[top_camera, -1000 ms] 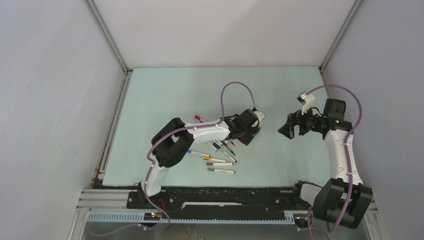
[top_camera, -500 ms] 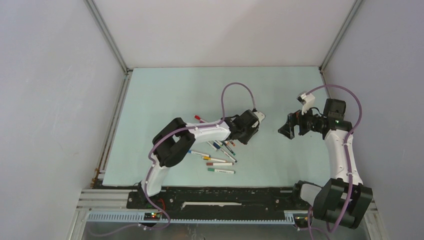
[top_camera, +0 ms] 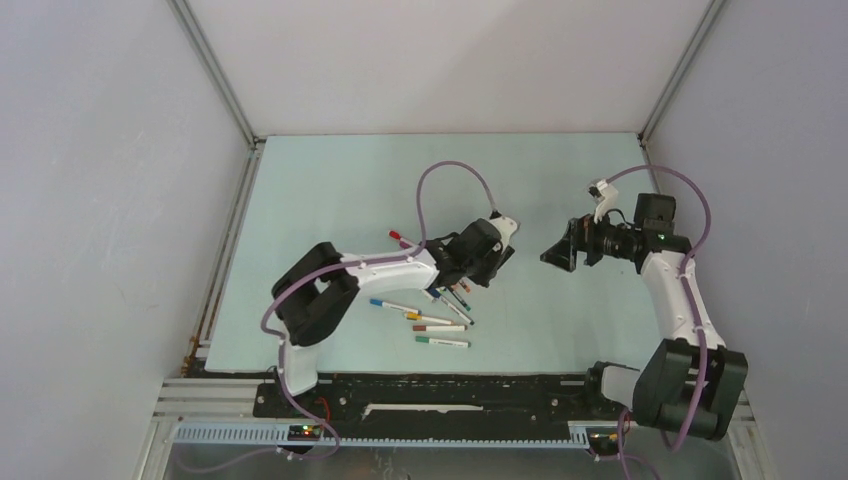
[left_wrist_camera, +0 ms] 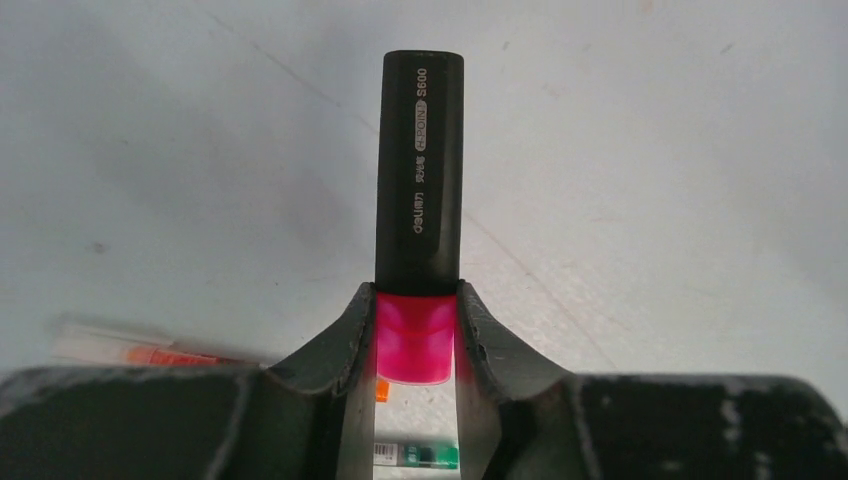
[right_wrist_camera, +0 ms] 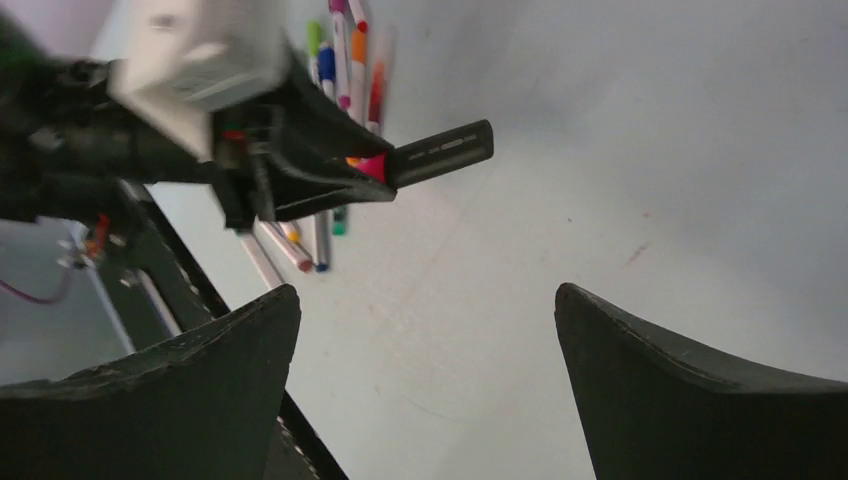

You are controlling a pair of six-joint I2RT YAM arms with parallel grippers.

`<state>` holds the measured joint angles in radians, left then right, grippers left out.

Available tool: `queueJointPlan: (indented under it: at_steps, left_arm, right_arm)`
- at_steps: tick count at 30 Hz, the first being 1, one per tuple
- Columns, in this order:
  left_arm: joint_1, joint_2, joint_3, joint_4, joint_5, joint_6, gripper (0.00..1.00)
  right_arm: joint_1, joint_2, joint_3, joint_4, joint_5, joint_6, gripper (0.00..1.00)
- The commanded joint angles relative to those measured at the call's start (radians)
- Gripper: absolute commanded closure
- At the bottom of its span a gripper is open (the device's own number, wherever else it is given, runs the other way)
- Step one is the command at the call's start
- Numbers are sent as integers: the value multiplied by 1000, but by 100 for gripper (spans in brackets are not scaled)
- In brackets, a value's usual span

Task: Open the pen caps

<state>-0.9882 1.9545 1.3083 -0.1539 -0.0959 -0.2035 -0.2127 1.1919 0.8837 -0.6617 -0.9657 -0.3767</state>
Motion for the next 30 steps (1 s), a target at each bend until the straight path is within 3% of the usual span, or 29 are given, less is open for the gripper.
queueJointPlan:
  at_steps: [1, 4, 7, 24, 27, 30]
  left_arm:
    - [2, -154, -76, 195, 17, -76, 90]
    - [2, -194, -124, 255, 26, -110, 90]
    - [2, -218, -146, 292, 38, -132, 91]
    - [-13, -218, -131, 371, 124, -201, 91]
    - [-18, -211, -126, 375, 125, -201, 91]
    - [-21, -208, -123, 377, 121, -204, 91]
  right_arm:
    - [11, 64, -60, 315, -94, 427, 0]
    - [30, 110, -87, 448, -86, 637, 5]
    - [66, 144, -98, 512, -119, 738, 11]
    - [174, 188, -114, 601, -26, 838, 40]
    - [189, 196, -114, 616, -29, 844, 52]
    - [209, 200, -114, 623, -38, 839, 72]
